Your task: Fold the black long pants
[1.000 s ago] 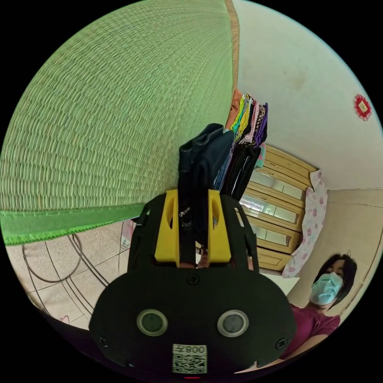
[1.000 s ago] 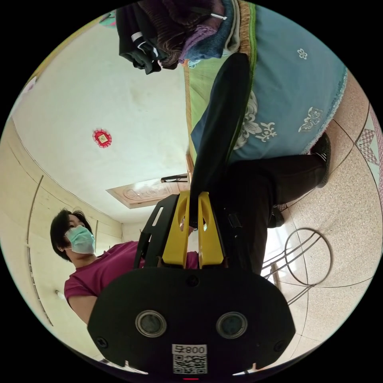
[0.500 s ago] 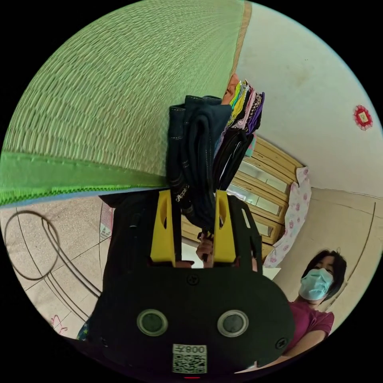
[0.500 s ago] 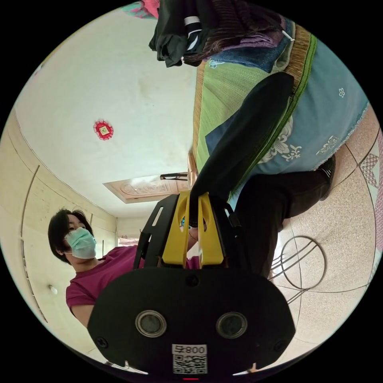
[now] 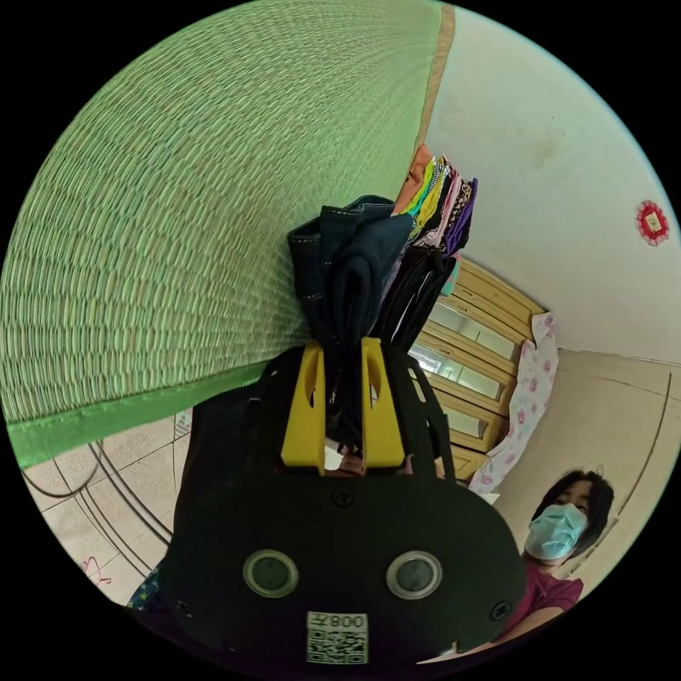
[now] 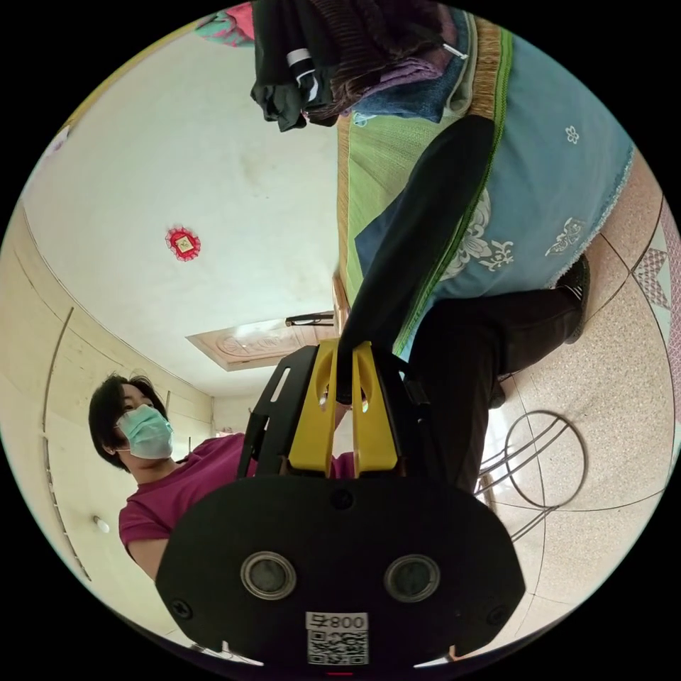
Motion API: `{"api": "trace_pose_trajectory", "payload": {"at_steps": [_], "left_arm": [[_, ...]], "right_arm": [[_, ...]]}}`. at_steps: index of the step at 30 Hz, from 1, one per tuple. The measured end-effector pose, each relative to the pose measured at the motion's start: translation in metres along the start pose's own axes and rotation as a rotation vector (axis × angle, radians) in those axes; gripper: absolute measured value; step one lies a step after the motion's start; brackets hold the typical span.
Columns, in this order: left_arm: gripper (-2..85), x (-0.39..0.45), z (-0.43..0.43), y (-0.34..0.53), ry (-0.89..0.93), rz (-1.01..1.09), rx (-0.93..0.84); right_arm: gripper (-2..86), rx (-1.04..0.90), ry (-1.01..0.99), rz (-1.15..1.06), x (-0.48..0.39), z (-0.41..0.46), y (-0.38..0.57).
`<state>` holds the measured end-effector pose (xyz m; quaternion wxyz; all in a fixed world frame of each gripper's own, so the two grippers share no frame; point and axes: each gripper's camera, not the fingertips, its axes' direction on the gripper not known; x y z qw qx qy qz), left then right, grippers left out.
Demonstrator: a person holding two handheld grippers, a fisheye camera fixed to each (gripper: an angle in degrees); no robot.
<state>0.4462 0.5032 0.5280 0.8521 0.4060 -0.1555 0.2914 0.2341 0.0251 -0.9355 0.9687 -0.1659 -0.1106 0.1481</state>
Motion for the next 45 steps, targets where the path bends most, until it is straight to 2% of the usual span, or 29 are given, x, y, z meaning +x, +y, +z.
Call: {"api": "trace_pose_trajectory", "payload": {"at_steps": [10,18,25,30,33,37,39,40,41,43,45], "left_arm": [[7.5,0.101,0.001,-0.030,0.003,0.099,0.038],[7.2,0.225,0.019,-0.094,0.052,0.249,0.073],[7.3,0.404,0.080,-0.168,0.138,0.494,0.081],[7.4,0.548,0.167,-0.206,0.234,0.702,0.021],[7.5,0.617,0.234,-0.223,0.257,0.832,-0.071],[7.7,0.635,0.328,-0.257,0.221,0.847,-0.203],[7.9,0.615,0.364,-0.280,0.126,0.786,-0.259],[8.0,0.593,0.385,-0.296,0.024,0.725,-0.289],[7.9,0.569,0.401,-0.313,-0.098,0.638,-0.314],[7.7,0.541,0.413,-0.331,-0.204,0.541,-0.335],[7.7,0.537,0.414,-0.338,-0.079,0.537,-0.328]], "right_arm": [[0.9,-0.032,0.077,-0.145,-0.070,0.010,-0.027],[0.7,-0.073,0.119,-0.379,-0.191,0.029,-0.110],[0.6,-0.013,0.162,-0.647,-0.348,0.007,-0.176],[0.7,0.159,0.166,-0.829,-0.457,-0.076,-0.186],[0.8,0.268,0.185,-0.899,-0.479,-0.133,-0.173],[0.9,0.355,0.241,-0.870,-0.431,-0.181,-0.159],[1.0,0.384,0.258,-0.729,-0.347,-0.199,-0.165],[1.0,0.389,0.262,-0.680,-0.322,-0.201,-0.168],[1.1,0.391,0.270,-0.560,-0.266,-0.203,-0.177],[1.3,0.394,0.294,-0.357,-0.186,-0.201,-0.189],[1.6,0.401,0.145,-0.318,-0.126,-0.200,-0.188]]}}
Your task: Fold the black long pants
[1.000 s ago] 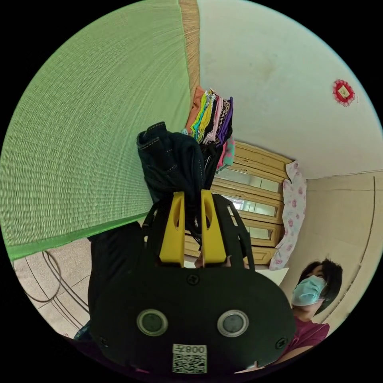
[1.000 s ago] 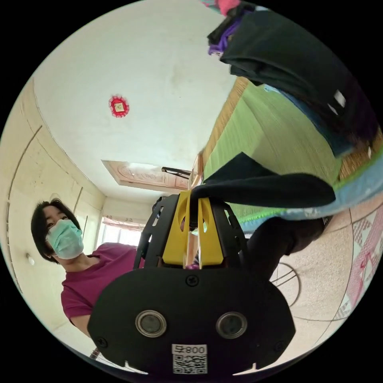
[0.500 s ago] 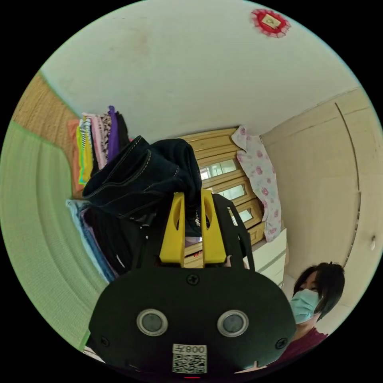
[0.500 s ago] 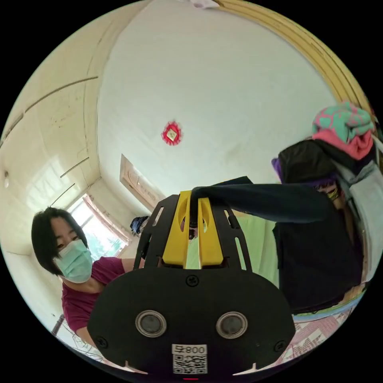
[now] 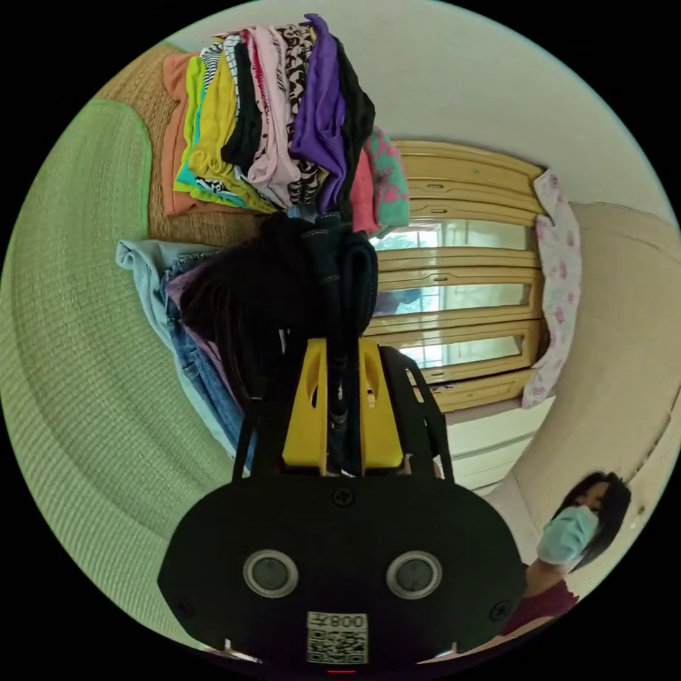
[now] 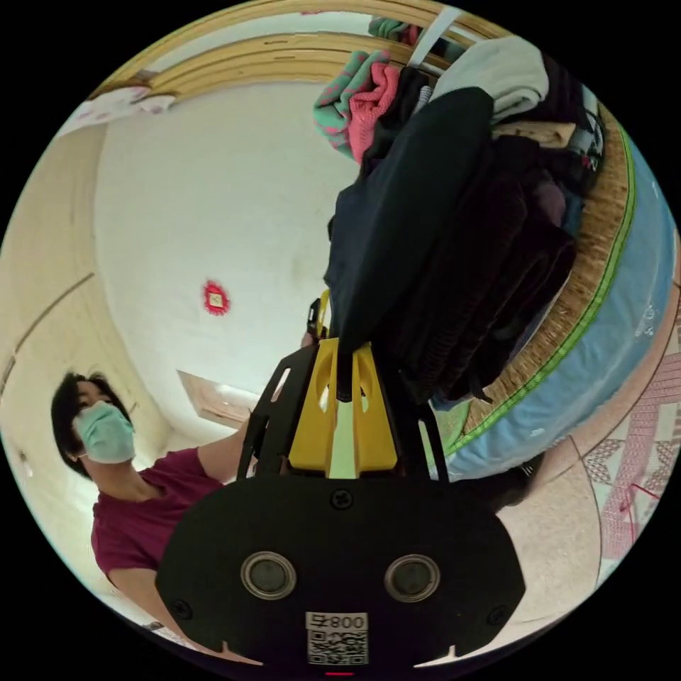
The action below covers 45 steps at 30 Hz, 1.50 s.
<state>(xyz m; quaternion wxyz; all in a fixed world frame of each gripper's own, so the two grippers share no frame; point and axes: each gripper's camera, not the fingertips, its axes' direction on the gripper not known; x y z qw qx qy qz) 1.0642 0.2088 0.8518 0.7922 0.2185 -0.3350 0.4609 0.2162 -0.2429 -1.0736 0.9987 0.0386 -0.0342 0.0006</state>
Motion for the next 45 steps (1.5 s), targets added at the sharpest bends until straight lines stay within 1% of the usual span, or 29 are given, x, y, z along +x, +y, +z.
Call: {"api": "trace_pose_trajectory", "payload": {"at_steps": [1,2,4,9,11,13,16,18,19,21,22,24,25,30,33,36,37,39,41,42,44,45], "left_arm": [[7.7,0.003,0.000,-0.006,0.029,0.007,0.002],[7.8,0.012,0.000,-0.014,-0.007,0.033,-0.010],[7.7,0.027,-0.002,-0.024,-0.053,0.065,-0.013],[6.4,0.060,-0.022,-0.035,-0.052,0.109,0.087],[4.8,0.082,-0.028,-0.038,-0.078,0.144,0.134],[3.6,0.104,-0.023,-0.045,-0.082,0.200,0.130],[2.1,0.144,-0.003,-0.064,-0.126,0.307,0.091],[1.4,0.162,0.015,-0.078,-0.218,0.349,0.054],[1.0,0.168,0.028,-0.086,-0.282,0.357,0.036],[0.6,0.171,0.044,-0.098,-0.402,0.328,0.032],[0.4,0.170,0.054,-0.106,-0.451,0.304,0.020],[0.2,0.169,0.061,-0.116,-0.425,0.264,0.035],[0.2,0.170,0.064,-0.123,-0.405,0.246,0.044],[0.1,0.195,0.081,-0.132,-0.451,0.293,0.025],[0.0,0.207,0.086,-0.128,-0.436,0.314,0.021],[0.0,0.223,0.089,-0.117,-0.385,0.339,0.016],[0.0,0.231,0.091,-0.109,-0.353,0.378,0.005],[0.0,0.243,0.093,-0.090,-0.359,0.449,-0.033],[0.0,0.252,0.098,-0.055,-0.486,0.545,-0.136],[0.0,0.251,0.100,-0.046,-0.534,0.558,-0.172],[0.1,0.234,0.109,-0.007,-0.701,0.552,-0.336],[0.1,0.228,0.112,0.003,-0.733,0.547,-0.385]], "right_arm": [[1.7,0.016,-0.049,-0.002,0.006,-0.001,0.003],[1.8,0.031,-0.077,-0.004,0.012,0.001,0.005],[2.0,0.041,-0.053,-0.022,0.012,0.004,0.005],[1.8,0.118,-0.085,-0.028,0.016,-0.007,0.019],[1.5,0.145,-0.088,-0.024,0.015,-0.014,0.030],[1.0,0.177,-0.045,-0.036,0.006,-0.023,0.038],[0.3,0.228,0.032,-0.129,-0.032,-0.031,0.039],[0.1,0.211,0.164,-0.214,-0.066,-0.011,0.027],[0.1,0.196,0.198,-0.232,-0.072,-0.002,0.024],[0.0,0.106,0.329,-0.270,-0.082,0.043,0.011],[0.0,0.092,0.346,-0.275,-0.082,0.054,0.009],[0.0,0.073,0.417,-0.310,-0.084,0.089,0.009],[0.0,0.084,0.422,-0.318,-0.086,0.095,0.011],[0.1,0.140,0.592,-0.446,-0.112,0.148,0.032],[0.1,0.176,0.636,-0.491,-0.117,0.167,0.043],[0.2,0.179,0.635,-0.495,-0.119,0.179,0.044],[0.2,0.178,0.628,-0.493,-0.120,0.181,0.043],[0.2,0.157,0.600,-0.494,-0.127,0.182,0.036],[0.3,0.128,0.582,-0.521,-0.136,0.179,0.029],[0.4,0.161,0.597,-0.541,-0.144,0.171,0.025],[0.7,0.261,0.668,-0.577,-0.158,0.157,0.015],[1.1,0.319,0.715,-0.610,-0.167,0.149,0.003]]}}
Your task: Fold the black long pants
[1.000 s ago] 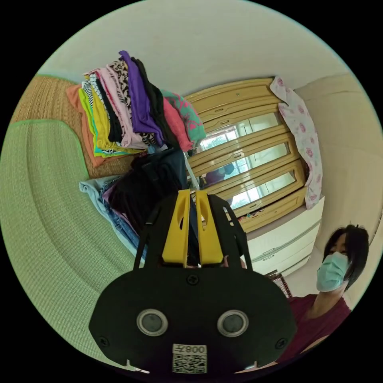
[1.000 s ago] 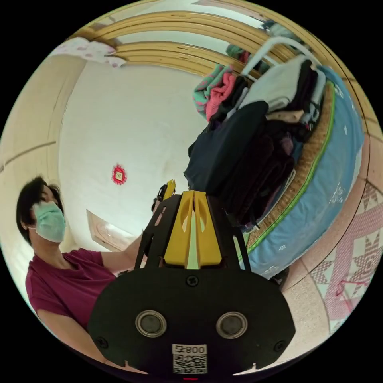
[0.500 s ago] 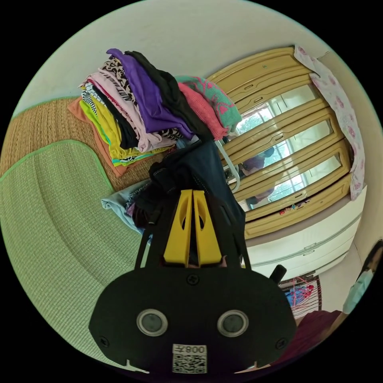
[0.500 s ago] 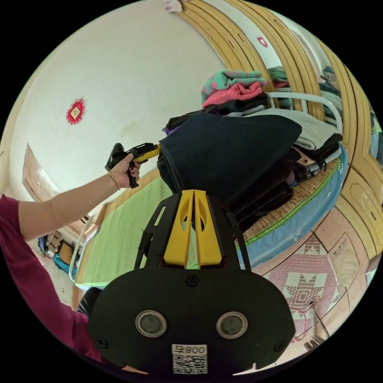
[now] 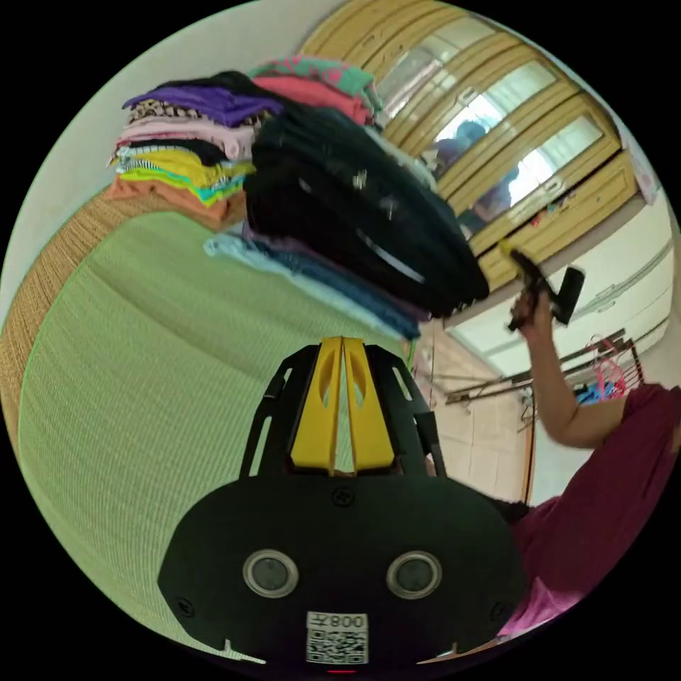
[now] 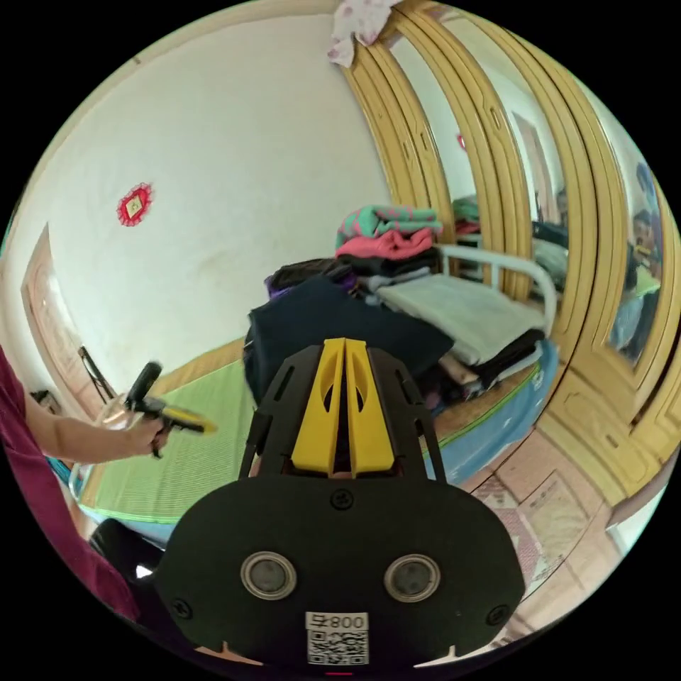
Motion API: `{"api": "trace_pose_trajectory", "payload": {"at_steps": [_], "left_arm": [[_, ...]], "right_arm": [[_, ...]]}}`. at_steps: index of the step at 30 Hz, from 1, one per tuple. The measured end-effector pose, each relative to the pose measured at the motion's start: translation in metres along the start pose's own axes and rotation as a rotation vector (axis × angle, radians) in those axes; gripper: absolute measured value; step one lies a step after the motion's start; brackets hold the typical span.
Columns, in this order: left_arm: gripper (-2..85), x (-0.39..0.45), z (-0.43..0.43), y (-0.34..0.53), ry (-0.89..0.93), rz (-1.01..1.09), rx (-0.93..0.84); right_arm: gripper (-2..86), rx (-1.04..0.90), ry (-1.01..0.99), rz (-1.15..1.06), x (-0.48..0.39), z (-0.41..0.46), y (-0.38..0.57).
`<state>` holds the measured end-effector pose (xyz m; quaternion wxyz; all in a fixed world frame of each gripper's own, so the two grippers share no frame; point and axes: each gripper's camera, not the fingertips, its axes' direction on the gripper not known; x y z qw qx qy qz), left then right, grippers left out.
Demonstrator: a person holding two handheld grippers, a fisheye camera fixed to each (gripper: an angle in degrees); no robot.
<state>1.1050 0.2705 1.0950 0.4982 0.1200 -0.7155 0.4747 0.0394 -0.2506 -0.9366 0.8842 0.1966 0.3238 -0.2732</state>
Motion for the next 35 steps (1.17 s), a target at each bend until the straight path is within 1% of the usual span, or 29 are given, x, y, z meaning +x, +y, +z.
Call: {"api": "trace_pose_trajectory", "payload": {"at_steps": [2,3,5,7,8,12,16,18,20,23,28,31,35], "left_arm": [[0.0,0.010,0.029,0.035,-0.084,-0.009,-0.187],[0.0,0.013,0.034,0.043,-0.102,-0.007,-0.219],[0.0,0.025,0.051,0.068,-0.161,-0.020,-0.305],[0.0,0.035,0.062,0.081,-0.165,-0.012,-0.353],[0.0,0.043,0.060,0.088,-0.201,-0.005,-0.305],[0.1,0.063,0.057,0.104,-0.276,0.007,-0.268],[0.2,0.076,0.051,0.127,-0.322,0.020,-0.225],[0.2,0.078,0.048,0.137,-0.324,0.015,-0.212],[0.2,0.077,0.042,0.151,-0.312,-0.004,-0.203],[0.2,0.073,0.034,0.171,-0.292,-0.023,-0.190],[0.3,0.067,0.020,0.209,-0.279,-0.044,-0.164],[0.3,0.062,0.010,0.235,-0.273,-0.059,-0.153],[0.3,0.055,-0.005,0.273,-0.279,-0.060,-0.153]], "right_arm": [[2.2,0.031,0.062,-0.064,0.007,0.007,-0.030],[3.4,0.019,0.103,-0.103,0.013,0.022,-0.053],[5.5,-0.030,0.154,-0.109,0.027,0.055,-0.090],[6.0,-0.096,0.181,-0.126,0.038,0.094,-0.125],[6.4,-0.129,0.202,-0.137,0.043,0.120,-0.145],[8.0,-0.265,0.312,-0.193,0.047,0.216,-0.192],[8.4,-0.425,0.394,-0.241,0.052,0.300,-0.210],[8.2,-0.546,0.511,-0.234,0.065,0.349,-0.213],[7.9,-0.618,0.571,-0.238,0.074,0.376,-0.214],[6.8,-0.622,0.534,-0.231,0.084,0.386,-0.217],[2.9,-0.575,0.477,-0.178,0.115,0.374,-0.218],[1.5,-0.541,0.422,-0.082,0.142,0.358,-0.223],[0.9,-0.399,0.313,0.082,0.181,0.307,-0.234]]}}
